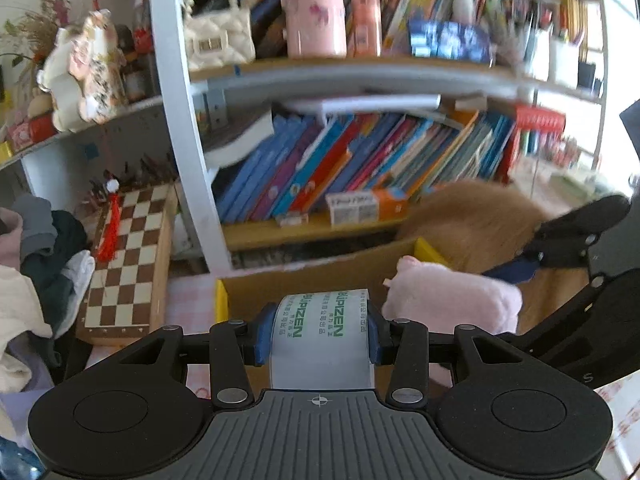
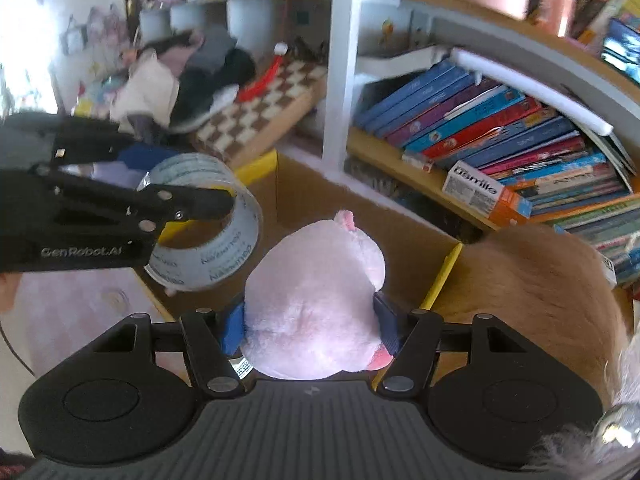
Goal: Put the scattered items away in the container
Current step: 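Lower the tape roll and plush pig into the yellow box with both grippers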
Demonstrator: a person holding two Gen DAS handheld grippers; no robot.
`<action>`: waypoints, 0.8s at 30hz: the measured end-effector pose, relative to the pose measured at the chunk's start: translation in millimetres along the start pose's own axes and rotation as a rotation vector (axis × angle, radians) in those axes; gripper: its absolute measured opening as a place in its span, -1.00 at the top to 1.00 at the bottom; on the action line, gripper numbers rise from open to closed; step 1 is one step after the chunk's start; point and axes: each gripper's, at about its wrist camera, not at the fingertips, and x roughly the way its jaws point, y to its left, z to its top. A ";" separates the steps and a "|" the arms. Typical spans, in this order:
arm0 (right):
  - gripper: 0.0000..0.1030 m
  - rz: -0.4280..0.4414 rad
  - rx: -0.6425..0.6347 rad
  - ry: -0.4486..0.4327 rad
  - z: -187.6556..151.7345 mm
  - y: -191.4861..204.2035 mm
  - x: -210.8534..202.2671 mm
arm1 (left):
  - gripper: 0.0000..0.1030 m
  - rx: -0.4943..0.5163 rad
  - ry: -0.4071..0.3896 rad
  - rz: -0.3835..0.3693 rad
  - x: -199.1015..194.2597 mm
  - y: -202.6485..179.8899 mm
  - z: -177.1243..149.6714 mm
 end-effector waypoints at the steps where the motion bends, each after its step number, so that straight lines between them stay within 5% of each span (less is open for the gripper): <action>1: -0.21 -0.003 -0.015 0.017 0.5 -1.5 8.4 | 0.18 0.013 0.013 0.005 7.8 -0.2 -0.1; 12: -0.23 -0.025 -0.206 0.185 3.4 -14.4 90.5 | 0.18 0.128 0.163 -0.020 84.1 -12.0 -0.4; 24: -0.27 -0.013 -0.257 0.224 3.8 -17.1 111.9 | 0.18 0.162 0.234 -0.017 110.4 -9.4 -5.6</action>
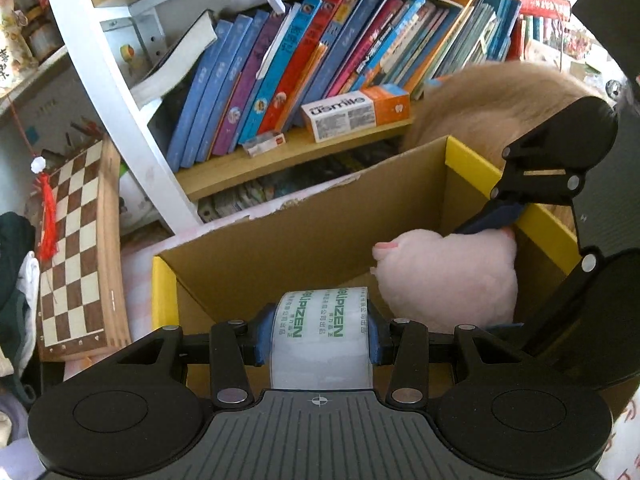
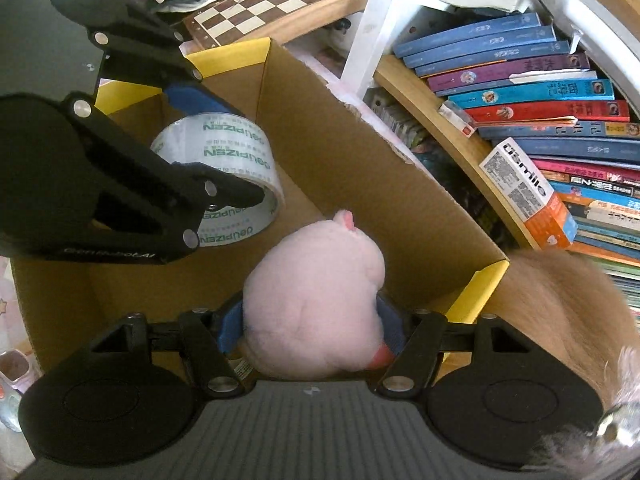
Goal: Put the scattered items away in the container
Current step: 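Lower the tape roll and plush pig into the yellow box with both grippers, then open both grippers to release the tape and pig, then withdraw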
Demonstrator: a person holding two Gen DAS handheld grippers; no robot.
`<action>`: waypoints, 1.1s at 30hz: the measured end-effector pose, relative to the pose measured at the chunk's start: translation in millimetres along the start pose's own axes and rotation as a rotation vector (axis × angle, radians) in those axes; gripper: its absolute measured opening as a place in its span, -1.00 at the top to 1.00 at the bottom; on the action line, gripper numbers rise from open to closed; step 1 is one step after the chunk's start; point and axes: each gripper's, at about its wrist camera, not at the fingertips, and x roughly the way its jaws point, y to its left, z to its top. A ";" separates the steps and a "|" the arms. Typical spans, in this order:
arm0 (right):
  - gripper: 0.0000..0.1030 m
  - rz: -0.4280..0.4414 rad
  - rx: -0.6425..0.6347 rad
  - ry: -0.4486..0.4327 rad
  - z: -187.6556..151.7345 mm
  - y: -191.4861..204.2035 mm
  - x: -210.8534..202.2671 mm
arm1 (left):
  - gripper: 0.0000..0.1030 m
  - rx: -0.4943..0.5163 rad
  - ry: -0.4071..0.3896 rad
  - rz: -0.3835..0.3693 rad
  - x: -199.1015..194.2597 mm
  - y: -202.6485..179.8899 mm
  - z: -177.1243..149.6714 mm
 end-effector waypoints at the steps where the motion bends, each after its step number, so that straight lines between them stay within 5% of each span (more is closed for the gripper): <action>1: -0.27 0.002 0.002 0.002 0.1 0.5 1.0 | 0.18 0.002 0.005 0.003 1.6 0.6 -0.5; 19: -0.35 0.019 -0.003 -0.001 8.8 4.8 15.3 | 0.05 0.005 0.093 0.013 18.6 12.2 0.0; 33: -0.57 0.006 0.053 -0.145 17.8 1.8 -41.6 | -0.37 -0.036 -0.100 0.057 -47.3 19.7 8.9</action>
